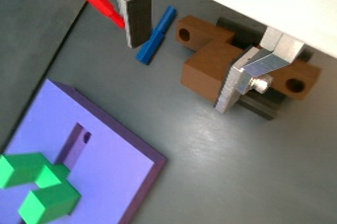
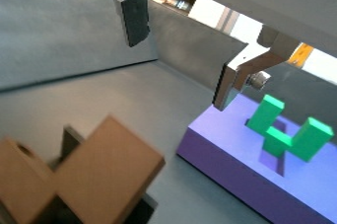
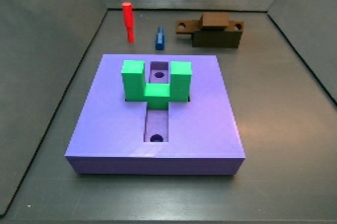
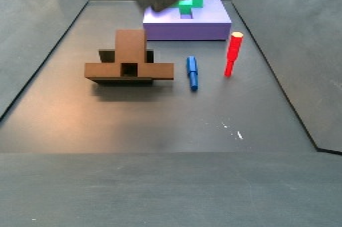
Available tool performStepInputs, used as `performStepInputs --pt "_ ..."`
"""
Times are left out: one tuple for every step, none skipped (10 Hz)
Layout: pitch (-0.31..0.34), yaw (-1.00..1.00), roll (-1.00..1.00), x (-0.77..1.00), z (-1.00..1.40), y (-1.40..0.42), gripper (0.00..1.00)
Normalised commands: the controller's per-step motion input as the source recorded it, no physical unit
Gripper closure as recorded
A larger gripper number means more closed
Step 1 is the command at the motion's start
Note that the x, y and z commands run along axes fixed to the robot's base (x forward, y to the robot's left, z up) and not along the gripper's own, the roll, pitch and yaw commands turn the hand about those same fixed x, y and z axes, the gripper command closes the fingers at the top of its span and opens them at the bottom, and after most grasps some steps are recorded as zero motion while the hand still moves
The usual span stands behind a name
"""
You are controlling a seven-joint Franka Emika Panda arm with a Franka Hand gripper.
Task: Pick up the brown object. Move up. Place the brown object on the fixture. Regrasp the brown object. Move to above the board. Insert the brown object.
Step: Regrasp the brown object.
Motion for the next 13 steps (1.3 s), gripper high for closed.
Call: performStepInputs --pt "-0.046 0.28 1.0 0.11 0.04 0.0 0.0" --pt "0.0 0.37 1.0 0.1 0.0 0.0 0.0" --pt "0.0 0.4 1.0 0.1 0.0 0.0 0.0" --pt "0.0 0.4 1.0 0.1 0.0 0.0 0.0" --pt "0.0 0.4 1.0 0.1 0.0 0.0 0.0" --pt "0.0 0.41 1.0 0.09 0.0 0.0 0.0" --pt "0.0 0.42 1.0 0.09 0.0 0.0 0.0" --pt "0.0 0.42 1.0 0.09 0.0 0.0 0.0" --pt "0.0 0.41 1.0 0.08 0.0 0.0 0.0" --pt "0.037 0.38 1.0 0.0 0.0 0.0 0.0" --pt "0.083 0.38 1.0 0.0 0.0 0.0 0.0" --pt "0.054 0.38 1.0 0.0 0.0 0.0 0.0" --pt "0.0 0.3 1.0 0.0 0.0 0.0 0.0"
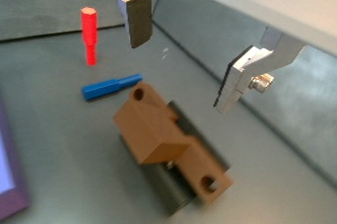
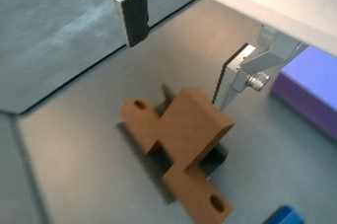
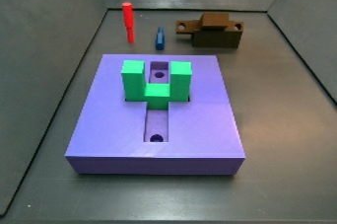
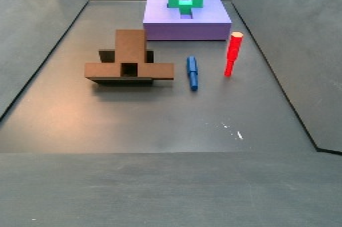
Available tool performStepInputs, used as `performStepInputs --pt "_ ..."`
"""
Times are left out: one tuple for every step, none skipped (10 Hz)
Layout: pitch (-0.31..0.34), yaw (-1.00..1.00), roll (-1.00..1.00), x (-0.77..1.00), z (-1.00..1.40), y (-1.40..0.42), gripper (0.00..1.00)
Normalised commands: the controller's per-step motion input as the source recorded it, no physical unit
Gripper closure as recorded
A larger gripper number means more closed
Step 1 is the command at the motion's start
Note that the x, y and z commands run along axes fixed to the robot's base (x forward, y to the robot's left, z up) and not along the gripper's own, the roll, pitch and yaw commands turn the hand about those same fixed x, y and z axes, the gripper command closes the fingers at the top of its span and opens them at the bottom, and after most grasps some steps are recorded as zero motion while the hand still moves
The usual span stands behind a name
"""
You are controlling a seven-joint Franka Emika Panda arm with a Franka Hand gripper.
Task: Pick up the brown object. Move up. Place the brown object on the fixture. Regrasp the brown object. Move to above the board. Insert the brown object.
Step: Regrasp the brown object.
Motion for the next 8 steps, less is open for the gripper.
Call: performStepInputs --pt "0.0 0.22 1.0 0.03 0.01 0.0 0.0" --pt "0.0 0.15 1.0 0.05 0.01 0.0 0.0" --pt "0.0 0.12 1.0 0.06 0.0 -0.03 0.0" --pt "0.02 0.0 1.0 0.18 0.0 -0.14 0.0" --pt "0.063 0.0 1.0 0.32 0.0 -0.19 0.0" --pt "0.094 -0.05 1.0 0.35 -0.01 -0.2 0.0" --pt "0.034 0.0 1.0 0.0 -0.21 -0.25 0.0" --pt "0.0 0.0 0.0 0.0 0.0 -0.07 0.0"
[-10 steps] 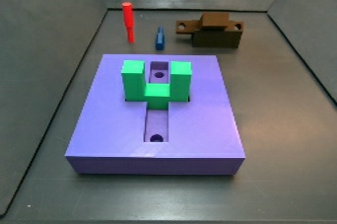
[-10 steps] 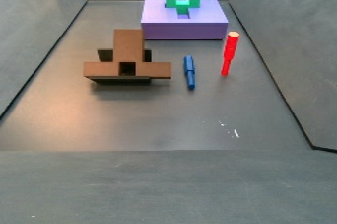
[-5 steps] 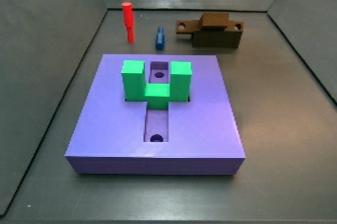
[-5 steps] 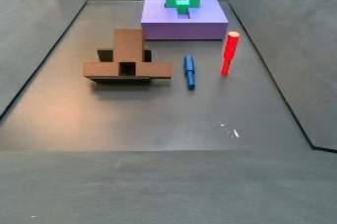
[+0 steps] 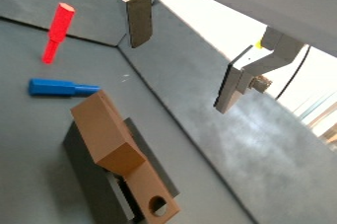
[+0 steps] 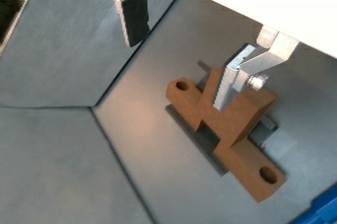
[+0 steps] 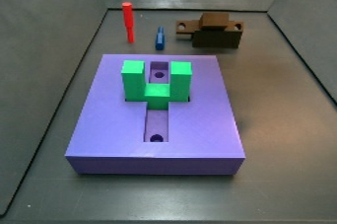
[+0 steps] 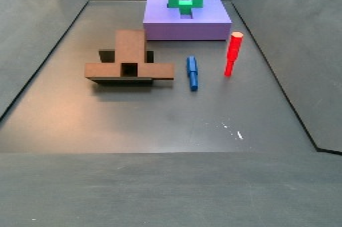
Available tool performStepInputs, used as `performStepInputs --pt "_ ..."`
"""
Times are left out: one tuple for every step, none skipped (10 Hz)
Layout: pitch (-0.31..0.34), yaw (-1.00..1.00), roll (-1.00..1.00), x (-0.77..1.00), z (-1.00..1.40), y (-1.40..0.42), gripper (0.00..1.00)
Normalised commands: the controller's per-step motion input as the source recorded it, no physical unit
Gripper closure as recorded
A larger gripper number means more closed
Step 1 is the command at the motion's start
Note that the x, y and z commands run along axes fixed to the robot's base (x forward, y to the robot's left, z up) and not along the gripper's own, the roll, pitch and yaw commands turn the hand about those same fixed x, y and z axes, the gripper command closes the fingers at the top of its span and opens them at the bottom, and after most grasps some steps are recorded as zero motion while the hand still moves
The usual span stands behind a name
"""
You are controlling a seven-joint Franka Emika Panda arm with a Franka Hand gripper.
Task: Pick up the brown object. Move up. Place the brown object on the fixture. Regrasp the brown object. Move to above the board. Insert the brown object.
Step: Regrasp the brown object.
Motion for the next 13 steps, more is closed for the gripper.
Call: performStepInputs --pt "0.334 -0.3 0.0 0.05 -0.39 -0.06 0.0" --pt "0.583 -0.39 0.22 -0.01 -0.42 0.0 0.0" --pt "0.637 -0.18 0.45 0.0 -0.27 0.0 0.0" --pt "0.683 0.0 0.54 0.0 -0.21 -0.08 0.0" --pt "0.743 0.0 0.3 0.07 -0.32 -0.13 0.0" --pt "0.666 0.12 -0.03 0.13 -0.45 -0.04 0.0" --pt "0.446 0.26 -0.16 0.0 -0.48 0.0 0.0" --pt "0.489 0.2 -0.35 0.01 -0.53 0.0 0.0" --pt "0.263 0.16 -0.87 0.01 -0.25 0.15 0.0" --pt "0.166 0.16 -0.8 0.01 -0.15 0.11 0.0" --pt "0.12 0.12 -0.48 0.0 -0.14 0.11 0.0" --pt "0.0 0.01 -0.47 0.0 -0.13 0.0 0.0" --pt "0.0 0.0 -0.36 0.0 -0.17 0.0 0.0"
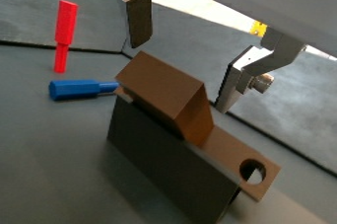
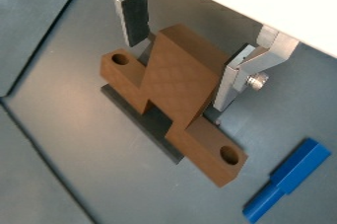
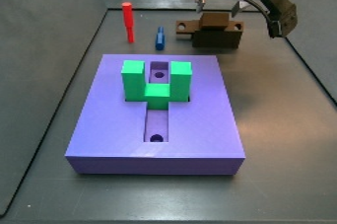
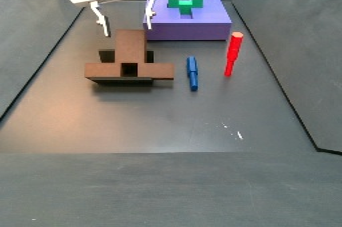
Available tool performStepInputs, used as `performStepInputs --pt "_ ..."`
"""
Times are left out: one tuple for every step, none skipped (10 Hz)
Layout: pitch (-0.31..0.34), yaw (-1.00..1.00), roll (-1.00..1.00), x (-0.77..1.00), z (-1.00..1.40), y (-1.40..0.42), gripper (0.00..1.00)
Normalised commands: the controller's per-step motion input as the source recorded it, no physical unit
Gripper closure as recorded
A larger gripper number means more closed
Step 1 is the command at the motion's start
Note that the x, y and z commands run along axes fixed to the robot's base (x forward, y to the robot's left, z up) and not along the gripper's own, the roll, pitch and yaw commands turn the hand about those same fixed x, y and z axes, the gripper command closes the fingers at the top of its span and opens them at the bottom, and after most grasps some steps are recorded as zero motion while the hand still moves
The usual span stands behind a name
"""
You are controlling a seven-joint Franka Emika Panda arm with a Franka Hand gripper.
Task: Pick up the brown object. Move up. Place the brown object on the fixture. Regrasp the brown object. Move to above the board. Insert the brown object.
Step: Regrasp the brown object.
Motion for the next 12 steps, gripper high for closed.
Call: performStepInputs --pt "-0.026 0.0 -0.01 0.0 -0.22 0.0 0.0" --pt "0.0 0.0 0.05 -0.04 -0.19 0.0 0.0" --pt "0.0 0.0 0.1 -0.04 0.0 0.0 0.0" --pt "0.0 -0.05 0.54 0.06 0.0 0.0 0.0" --pt "-0.06 0.0 0.69 0.0 -0.25 0.0 0.0" --pt "-0.246 0.0 0.68 -0.08 -0.43 -0.03 0.0" --pt "-0.231 0.0 0.59 -0.09 -0.4 0.0 0.0" --pt "-0.106 0.0 0.32 -0.01 -0.06 0.0 0.0" --pt "0.0 0.0 0.23 0.02 0.0 0.0 0.0" --pt "0.0 0.0 0.23 0.02 0.0 0.0 0.0" --pt "-0.103 0.0 0.1 -0.05 -0.14 0.0 0.0" --pt "-0.094 0.0 0.05 0.0 -0.09 0.0 0.0"
